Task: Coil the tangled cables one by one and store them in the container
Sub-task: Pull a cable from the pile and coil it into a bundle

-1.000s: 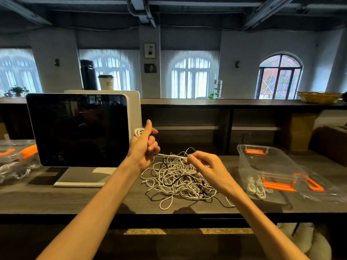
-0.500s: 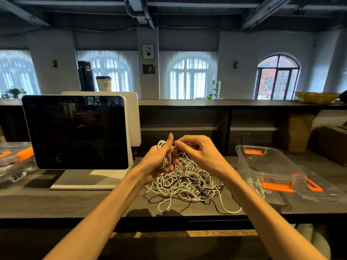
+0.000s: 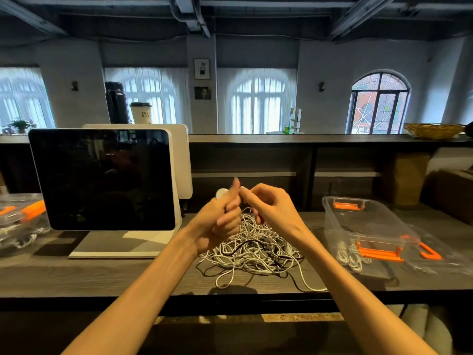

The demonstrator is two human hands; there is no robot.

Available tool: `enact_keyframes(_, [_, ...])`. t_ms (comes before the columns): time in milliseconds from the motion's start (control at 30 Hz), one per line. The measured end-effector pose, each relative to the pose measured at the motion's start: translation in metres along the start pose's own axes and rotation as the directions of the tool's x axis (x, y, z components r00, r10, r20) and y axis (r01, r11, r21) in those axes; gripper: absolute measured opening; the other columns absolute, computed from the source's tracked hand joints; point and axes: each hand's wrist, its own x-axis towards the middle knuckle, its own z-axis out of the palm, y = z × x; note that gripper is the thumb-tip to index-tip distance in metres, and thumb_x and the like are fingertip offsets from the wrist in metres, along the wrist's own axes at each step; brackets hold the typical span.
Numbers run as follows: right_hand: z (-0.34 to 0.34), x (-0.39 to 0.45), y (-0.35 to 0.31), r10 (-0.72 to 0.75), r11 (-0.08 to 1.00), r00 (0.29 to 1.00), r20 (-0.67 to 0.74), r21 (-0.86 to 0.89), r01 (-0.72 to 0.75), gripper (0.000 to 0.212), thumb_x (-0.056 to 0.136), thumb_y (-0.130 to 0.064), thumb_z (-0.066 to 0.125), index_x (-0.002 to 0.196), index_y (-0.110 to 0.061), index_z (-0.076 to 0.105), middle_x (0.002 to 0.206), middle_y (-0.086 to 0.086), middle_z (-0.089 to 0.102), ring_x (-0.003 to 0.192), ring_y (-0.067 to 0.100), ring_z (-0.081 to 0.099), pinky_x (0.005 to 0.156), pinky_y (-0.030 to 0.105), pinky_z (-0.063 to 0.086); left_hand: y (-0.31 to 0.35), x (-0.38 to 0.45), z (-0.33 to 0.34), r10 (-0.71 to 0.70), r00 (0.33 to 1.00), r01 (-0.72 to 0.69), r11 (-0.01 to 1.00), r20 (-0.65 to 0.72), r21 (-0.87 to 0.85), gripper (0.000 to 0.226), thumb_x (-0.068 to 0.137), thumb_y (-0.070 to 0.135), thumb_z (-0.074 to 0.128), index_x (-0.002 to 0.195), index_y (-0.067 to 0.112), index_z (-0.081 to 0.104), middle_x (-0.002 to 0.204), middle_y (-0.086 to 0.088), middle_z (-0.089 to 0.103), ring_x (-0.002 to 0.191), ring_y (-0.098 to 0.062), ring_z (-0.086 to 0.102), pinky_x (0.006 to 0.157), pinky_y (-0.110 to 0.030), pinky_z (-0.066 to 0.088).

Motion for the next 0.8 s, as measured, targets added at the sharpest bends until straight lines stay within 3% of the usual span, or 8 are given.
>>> enact_keyframes(100, [-0.006,-0.005,0.015,0.103,0.993,0.990,0.091,-0.058,-0.098,0.028,0.102,-0.044,0.055,0.093,-0.021,0.068,0.074,-0.008,0.066,0.069,0.005,0.063,0.065,0.016,0.048,0.014,0.006,-0.014,0.133,0.964,-0.155,0.985,-0.230,-0.080,0.053,0.101,0.050,0.048,0.060,0.017,0.042,0.043,0.005,0.032,0.033,-0.005,0.029,0.035,-0.016,0.020])
enact_keyframes(200, [-0.011,-0.006,0.030,0.128,0.983,0.990,0.066,-0.139,-0.118,0.025,0.105,-0.040,0.053,0.092,-0.023,0.066,0.081,-0.008,0.067,0.072,0.002,0.064,0.071,0.023,0.049,0.015,0.010,-0.026,0.201,0.879,-0.205,0.978,-0.432,0.038,0.052,0.100,0.052,0.048,0.064,0.016,0.047,0.047,0.003,0.038,0.037,-0.006,0.032,0.037,-0.015,0.023])
enact_keyframes(300, [-0.009,-0.004,0.026,0.062,0.990,0.997,0.040,-0.127,-0.056,0.023,0.105,-0.037,0.054,0.091,-0.025,0.067,0.077,-0.007,0.061,0.068,0.003,0.054,0.065,0.022,0.045,0.006,0.016,-0.026,0.242,0.803,-0.186,0.970,-0.545,0.156,0.049,0.099,0.055,0.049,0.078,0.013,0.061,0.056,0.001,0.050,0.045,-0.006,0.042,0.045,-0.016,0.032])
enact_keyframes(433, [0.005,-0.003,0.017,0.000,0.967,0.995,0.099,-0.252,0.025,0.020,0.104,-0.035,0.056,0.091,-0.027,0.069,0.072,-0.016,0.061,0.066,-0.002,0.054,0.062,0.014,0.040,0.002,0.023,-0.021,0.188,0.827,-0.194,0.980,-0.530,0.044,0.050,0.093,0.056,0.058,0.099,0.008,0.069,0.066,-0.002,0.056,0.049,-0.004,0.044,0.045,-0.013,0.035])
enact_keyframes(600, [0.015,-0.008,0.017,-0.031,0.910,0.990,0.134,-0.405,0.084,0.019,0.104,-0.042,0.054,0.097,-0.030,0.068,0.082,-0.011,0.068,0.075,0.004,0.061,0.067,0.021,0.043,-0.005,0.026,-0.016,0.082,0.861,-0.127,0.990,-0.501,-0.055,0.041,0.086,0.050,0.070,0.079,0.012,0.056,0.060,0.000,0.044,0.043,-0.004,0.035,0.041,-0.011,0.027])
enact_keyframes(733, [0.013,-0.011,0.014,-0.009,0.877,0.978,0.209,-0.468,0.108,0.019,0.104,-0.043,0.053,0.093,-0.034,0.065,0.080,-0.010,0.067,0.071,0.003,0.060,0.065,0.019,0.037,-0.009,0.021,-0.021,0.057,0.901,-0.107,0.990,-0.431,-0.092,0.034,0.090,0.041,0.071,0.099,0.009,0.067,0.052,0.004,0.039,0.039,-0.004,0.031,0.039,-0.013,0.024])
enact_keyframes(800, [0.013,-0.012,0.013,0.011,0.880,0.972,0.237,-0.464,0.103,0.019,0.104,-0.043,0.054,0.093,-0.033,0.066,0.080,-0.012,0.066,0.072,0.002,0.061,0.066,0.018,0.040,-0.009,0.020,-0.019,0.080,0.893,-0.110,0.993,-0.442,-0.043,0.033,0.092,0.044,0.067,0.091,0.012,0.065,0.049,0.005,0.038,0.040,-0.005,0.031,0.040,-0.015,0.024])
